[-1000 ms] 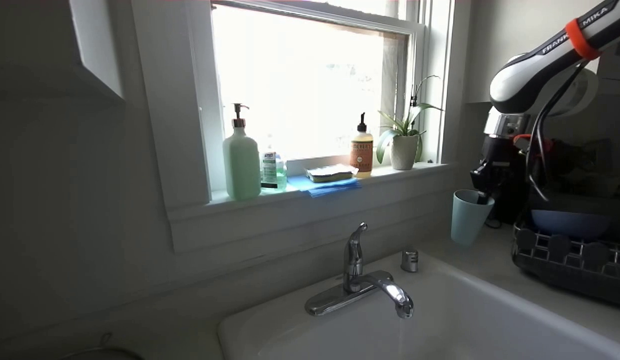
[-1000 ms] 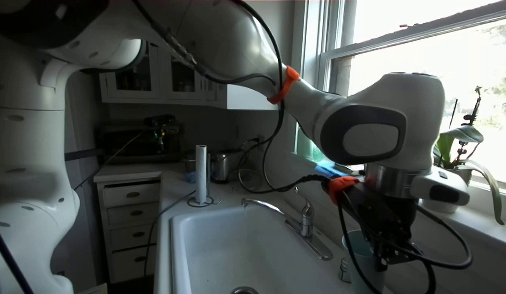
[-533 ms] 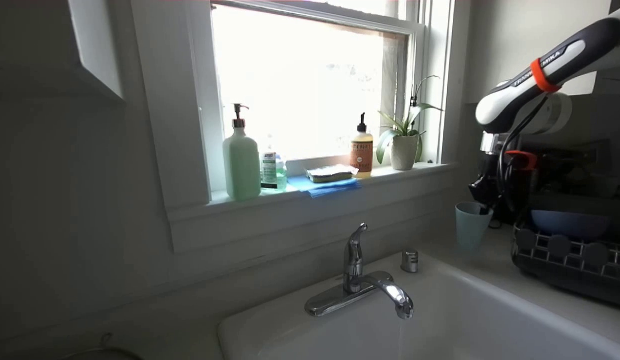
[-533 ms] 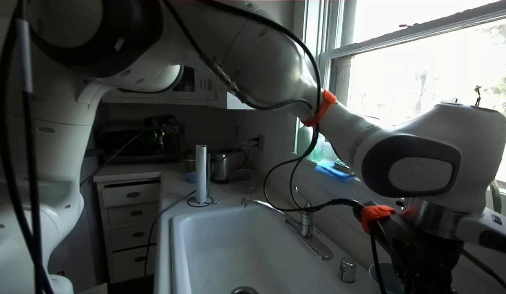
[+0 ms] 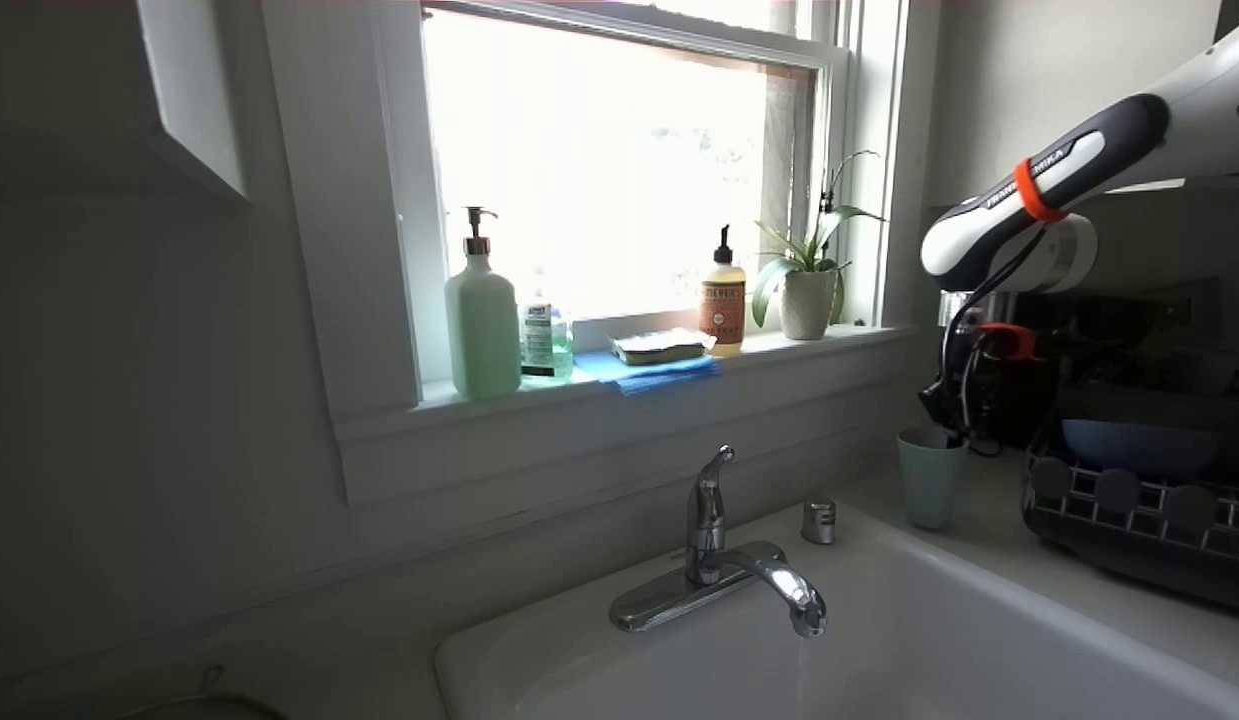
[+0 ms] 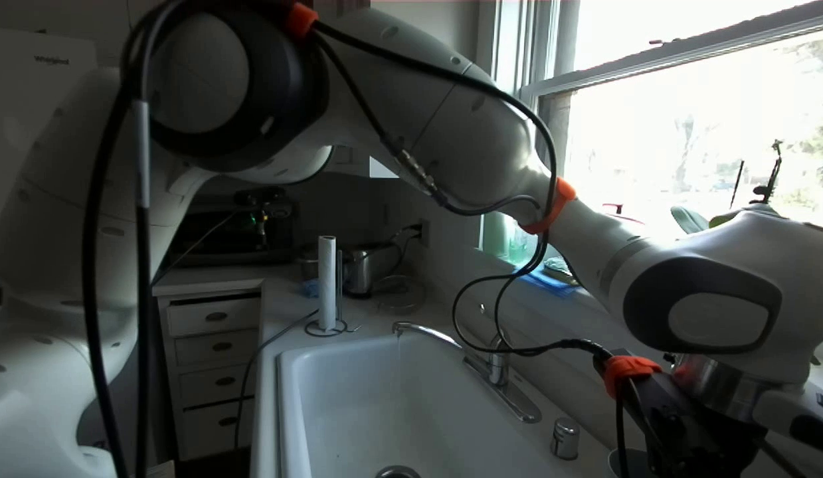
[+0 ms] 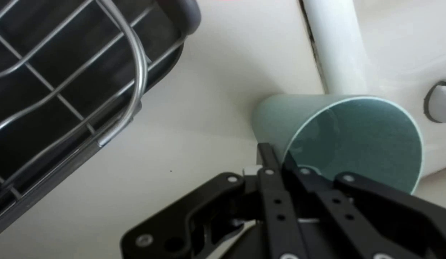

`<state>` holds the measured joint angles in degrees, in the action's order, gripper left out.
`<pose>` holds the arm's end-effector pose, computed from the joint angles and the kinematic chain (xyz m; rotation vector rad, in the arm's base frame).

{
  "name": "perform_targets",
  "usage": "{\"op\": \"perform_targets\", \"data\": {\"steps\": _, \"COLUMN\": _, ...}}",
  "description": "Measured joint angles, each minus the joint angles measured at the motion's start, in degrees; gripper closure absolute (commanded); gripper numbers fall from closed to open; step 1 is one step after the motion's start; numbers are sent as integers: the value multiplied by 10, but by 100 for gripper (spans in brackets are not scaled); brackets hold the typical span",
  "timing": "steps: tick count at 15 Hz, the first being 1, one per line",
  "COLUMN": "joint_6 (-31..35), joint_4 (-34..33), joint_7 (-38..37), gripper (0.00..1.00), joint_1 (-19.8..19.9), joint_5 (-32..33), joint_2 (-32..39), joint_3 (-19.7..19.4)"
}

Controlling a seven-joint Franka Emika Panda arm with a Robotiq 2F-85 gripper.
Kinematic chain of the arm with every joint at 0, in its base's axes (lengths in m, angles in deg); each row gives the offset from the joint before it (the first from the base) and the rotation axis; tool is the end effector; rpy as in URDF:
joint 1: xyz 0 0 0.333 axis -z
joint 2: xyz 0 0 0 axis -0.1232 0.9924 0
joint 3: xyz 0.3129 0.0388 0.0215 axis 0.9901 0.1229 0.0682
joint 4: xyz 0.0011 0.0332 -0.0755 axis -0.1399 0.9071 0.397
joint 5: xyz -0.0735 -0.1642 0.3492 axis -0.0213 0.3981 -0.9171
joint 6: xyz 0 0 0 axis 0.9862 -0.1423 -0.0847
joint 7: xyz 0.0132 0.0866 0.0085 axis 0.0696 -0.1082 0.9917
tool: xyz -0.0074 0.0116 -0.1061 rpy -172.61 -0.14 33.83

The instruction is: Pick up the gray cup from the sink and put it on the kitchen counter, push the tap handle downwards

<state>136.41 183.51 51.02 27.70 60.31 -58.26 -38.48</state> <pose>0.5589 -0.3645 0.3277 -2.9058 0.9754 0.0494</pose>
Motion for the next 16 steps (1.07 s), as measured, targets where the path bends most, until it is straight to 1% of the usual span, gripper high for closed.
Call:
{"op": "perform_targets", "data": {"steps": 2, "joint_6": -17, "joint_4": -17, "joint_7": -6, "gripper": 99, "joint_1": 5, "joint_5": -7, "joint_2": 14, "joint_3": 3}}
{"op": "perform_targets", "data": {"steps": 3, "joint_6": -25, "joint_4": -25, "joint_7": -7, "gripper": 71, "joint_1": 7, "joint_5": -9, "joint_2": 20, "joint_3": 4}}
{"op": "perform_targets", "data": {"steps": 4, "joint_6": -31, "joint_4": -32, "joint_7": -7, "gripper": 70, "joint_1": 10, "joint_5": -11, "joint_2": 26, "joint_3": 6}}
{"op": "perform_targets", "data": {"steps": 6, "joint_6": -42, "joint_4": -47, "joint_7": -7, "gripper": 58, "joint_1": 13, "joint_5": -12, "joint_2": 33, "joint_3": 7}}
{"op": "perform_targets", "data": {"steps": 10, "joint_6": -62, "joint_4": -72, "joint_7": -7, "gripper": 29, "joint_1": 17, "joint_5": -12, "joint_2": 36, "joint_3": 8}}
{"op": "perform_targets", "data": {"steps": 14, "joint_6": -82, "joint_4": -89, "joint_7": 0, "gripper": 3, "joint_1": 16, "joint_5": -9, "joint_2": 28, "joint_3": 14}}
{"op": "perform_targets", "data": {"steps": 15, "joint_6": -89, "joint_4": -90, "joint_7": 7, "gripper": 0, "joint_1": 15, "joint_5": -7, "joint_2": 22, "joint_3": 17}}
{"op": "perform_targets", "data": {"steps": 16, "joint_6": -97, "joint_4": -90, "joint_7": 13, "gripper": 0, "joint_1": 14, "joint_5": -4, "joint_2": 14, "joint_3": 19}}
